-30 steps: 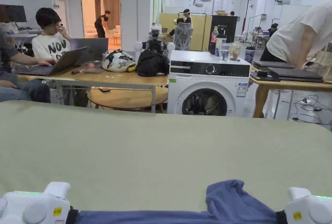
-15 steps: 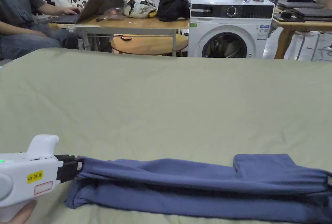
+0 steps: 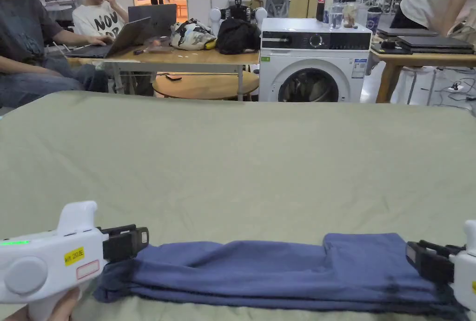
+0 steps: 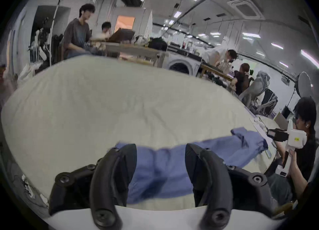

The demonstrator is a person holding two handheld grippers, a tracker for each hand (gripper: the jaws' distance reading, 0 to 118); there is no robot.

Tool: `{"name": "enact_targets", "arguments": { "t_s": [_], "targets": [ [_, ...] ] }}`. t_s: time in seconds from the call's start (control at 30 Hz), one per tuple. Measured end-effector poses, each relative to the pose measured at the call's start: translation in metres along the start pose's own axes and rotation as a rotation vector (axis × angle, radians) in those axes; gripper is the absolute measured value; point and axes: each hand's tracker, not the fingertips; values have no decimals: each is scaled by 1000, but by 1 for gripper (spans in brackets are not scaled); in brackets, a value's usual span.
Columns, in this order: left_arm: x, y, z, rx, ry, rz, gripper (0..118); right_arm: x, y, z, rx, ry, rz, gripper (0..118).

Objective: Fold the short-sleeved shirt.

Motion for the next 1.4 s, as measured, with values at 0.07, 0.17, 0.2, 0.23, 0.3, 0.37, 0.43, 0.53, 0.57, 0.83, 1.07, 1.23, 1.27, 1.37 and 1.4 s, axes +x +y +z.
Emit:
{"name": "enact_targets", "arguments": {
  "t_s": [0.07,0.17,0.2,0.23,0.3,0.37,0.43,0.53,0.57,0.83,1.07,1.23,1.27,1.37,1.4],
  "targets": [
    [19,14,-6,13,-19,-34,57,-20,12,-11,3,20,11,60],
    [36,22,-17,-9,-107,-112,3,-43,21,-26,-18,110,11,6],
    [34,21,-22,-4,-103,-110,0,-51,22,-31,-29,99,9,0],
    [40,20,-24,-1,-54,-123,0,-57,22,-34,-32,71,18,0],
    [36,22,-18,41,-69,-106,0,-63,16,-35,-31,101,32,0],
    [30,25,-14,45,-84,-66,0,-67,13,-38,-45,107,29,0],
    [13,31,-12,34,-60,-46,1,-70,11,-39,-46,104,51,0],
    [-48,33,-14,-87,-165,184,22,-61,5,-36,-53,153,14,0],
    [-65,28,-14,-99,-192,226,51,-60,5,-36,-56,162,1,0],
    [-156,-30,-32,-156,-191,585,78,-45,-7,-40,-108,182,-52,0],
    [-143,-58,-77,-204,-334,725,6,-42,-10,-37,-140,182,-17,0],
    [-148,-33,-41,-13,-271,716,3,-39,-7,-32,-139,173,19,0],
    [-150,-23,-22,17,-306,761,3,-38,-6,-32,-134,171,20,0],
    [-132,23,14,62,-187,603,3,-31,-5,-34,-124,190,-26,0],
    [-120,43,24,58,-140,445,3,-29,-6,-35,-118,197,-53,0]
  ]
}}
